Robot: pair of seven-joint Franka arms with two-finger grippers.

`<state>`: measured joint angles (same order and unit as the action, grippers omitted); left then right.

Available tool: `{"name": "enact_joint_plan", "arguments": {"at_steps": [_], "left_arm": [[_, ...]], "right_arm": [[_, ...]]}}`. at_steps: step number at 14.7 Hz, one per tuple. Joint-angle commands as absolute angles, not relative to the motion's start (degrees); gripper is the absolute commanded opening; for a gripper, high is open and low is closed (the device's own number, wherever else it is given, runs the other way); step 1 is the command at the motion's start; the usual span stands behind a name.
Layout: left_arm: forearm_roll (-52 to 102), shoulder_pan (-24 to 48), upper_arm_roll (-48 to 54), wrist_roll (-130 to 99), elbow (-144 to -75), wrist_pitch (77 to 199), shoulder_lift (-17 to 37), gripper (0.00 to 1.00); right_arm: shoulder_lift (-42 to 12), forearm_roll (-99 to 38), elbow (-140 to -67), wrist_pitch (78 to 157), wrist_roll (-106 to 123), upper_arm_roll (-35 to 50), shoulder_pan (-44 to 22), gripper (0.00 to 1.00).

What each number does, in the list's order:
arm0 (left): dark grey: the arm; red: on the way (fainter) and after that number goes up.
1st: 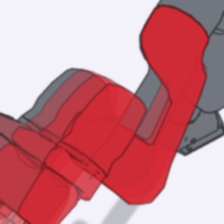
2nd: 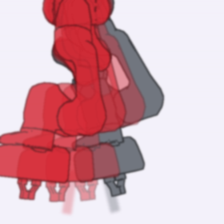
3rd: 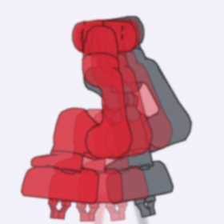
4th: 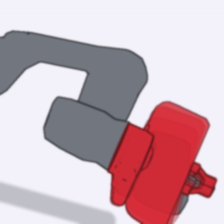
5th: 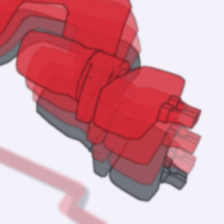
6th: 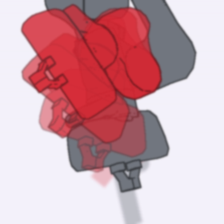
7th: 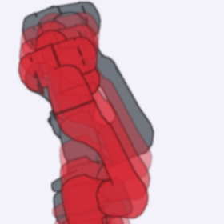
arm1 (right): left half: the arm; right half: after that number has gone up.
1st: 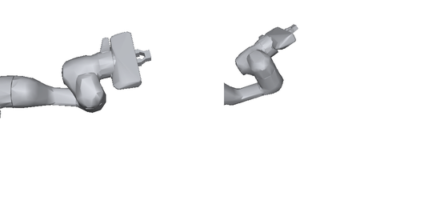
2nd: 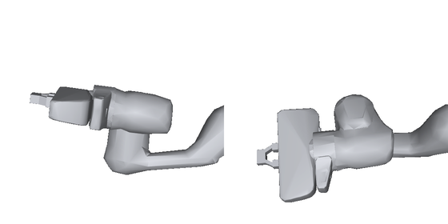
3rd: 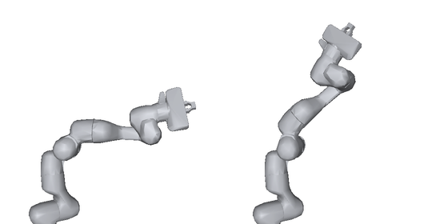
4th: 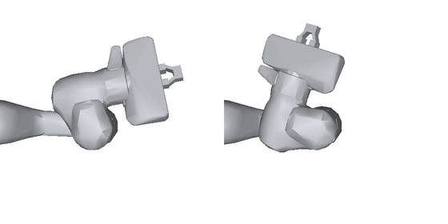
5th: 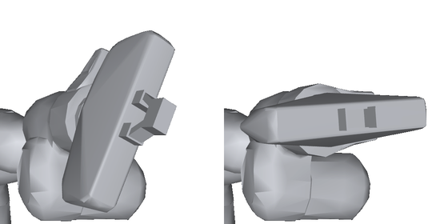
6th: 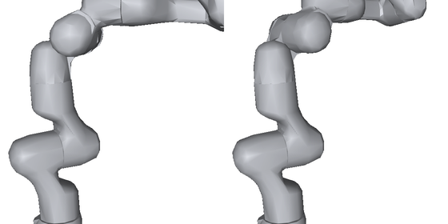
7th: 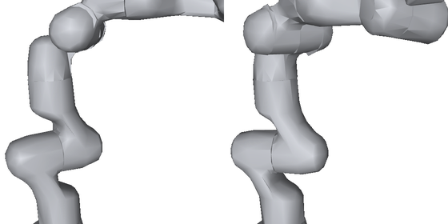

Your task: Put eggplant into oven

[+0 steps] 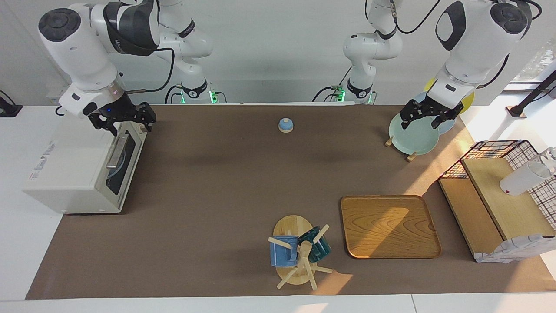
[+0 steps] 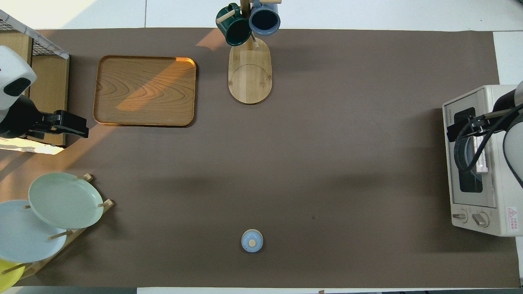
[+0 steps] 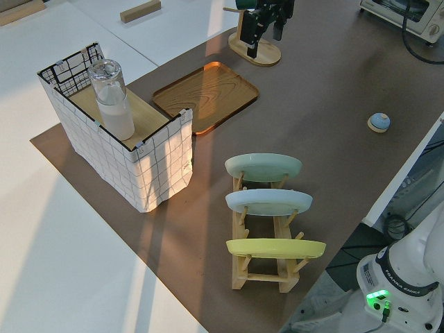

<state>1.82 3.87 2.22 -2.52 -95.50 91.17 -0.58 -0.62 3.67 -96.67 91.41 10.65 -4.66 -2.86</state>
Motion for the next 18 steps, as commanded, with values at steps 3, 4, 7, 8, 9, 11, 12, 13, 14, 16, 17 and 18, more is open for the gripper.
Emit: {"name": "enact_joint_plan", "arguments": {"at_steps": [3, 4, 7, 8, 9, 11, 12, 13, 14, 16, 17, 18], "left_arm": [[1.93, 2.81, 2.99, -2.2, -95.27, 90.79, -0.97, 1.0], [1.93, 2.81, 2.99, -2.2, -95.27, 90.79, -0.97, 1.0], [1.93, 2.81, 2.99, -2.2, -95.27, 90.79, -0.97, 1.0], [1.93, 2.81, 2.99, -2.2, -95.27, 90.79, -0.97, 1.0], [1.85, 2.81, 2.99, -2.2, -95.27, 90.79, -0.97, 1.0], [1.93, 2.81, 2.99, -2.2, -95.27, 90.79, -0.97, 1.0], [1.93, 2.81, 2.99, -2.2, -95.27, 90.79, -0.97, 1.0], [1.93, 2.81, 2.99, -2.2, -95.27, 90.79, -0.97, 1.0], [1.93, 2.81, 2.99, -2.28, -95.27, 90.79, -0.97, 1.0], [1.85, 2.81, 2.99, -2.2, -95.27, 90.79, -0.97, 1.0], [1.93, 2.81, 2.99, -2.28, -95.27, 90.79, -0.97, 1.0], [1.93, 2.81, 2.99, -2.29, -95.27, 90.79, -0.97, 1.0]], "right_arm": [[1.49, 2.72, -98.96, 92.63, 9.67, -5.19, -2.99, 1.0], [1.15, 2.72, -98.44, 92.98, 9.06, -5.27, -3.08, 1.0], [1.4, 2.46, -98.35, 92.55, 8.09, -7.02, -3.25, 1.0], [1.41, 2.55, -98.09, 92.64, 8.09, -6.94, -3.34, 1.0], [1.58, 2.55, -98.09, 93.07, 8.26, -7.03, -3.34, 1.0], [1.76, 2.46, -97.74, 92.82, 8.17, -7.21, -3.52, 1.0], [2.02, 2.46, -97.56, 92.29, 8.09, -7.12, -3.6, 1.0], [2.11, 2.55, -96.95, 92.2, 8.09, -7.03, -3.69, 1.0], [2.46, 2.55, -96.86, 92.2, 8.09, -7.03, -3.87, 1.0], [2.64, 2.55, -96.86, 91.76, 8.17, -7.03, -4.04, 1.0], [2.81, 2.55, -97.03, 91.76, 8.09, -7.03, -4.04, 1.0], [2.81, 2.55, -97.21, 91.84, 8.17, -7.03, -4.04, 1.0]]}}
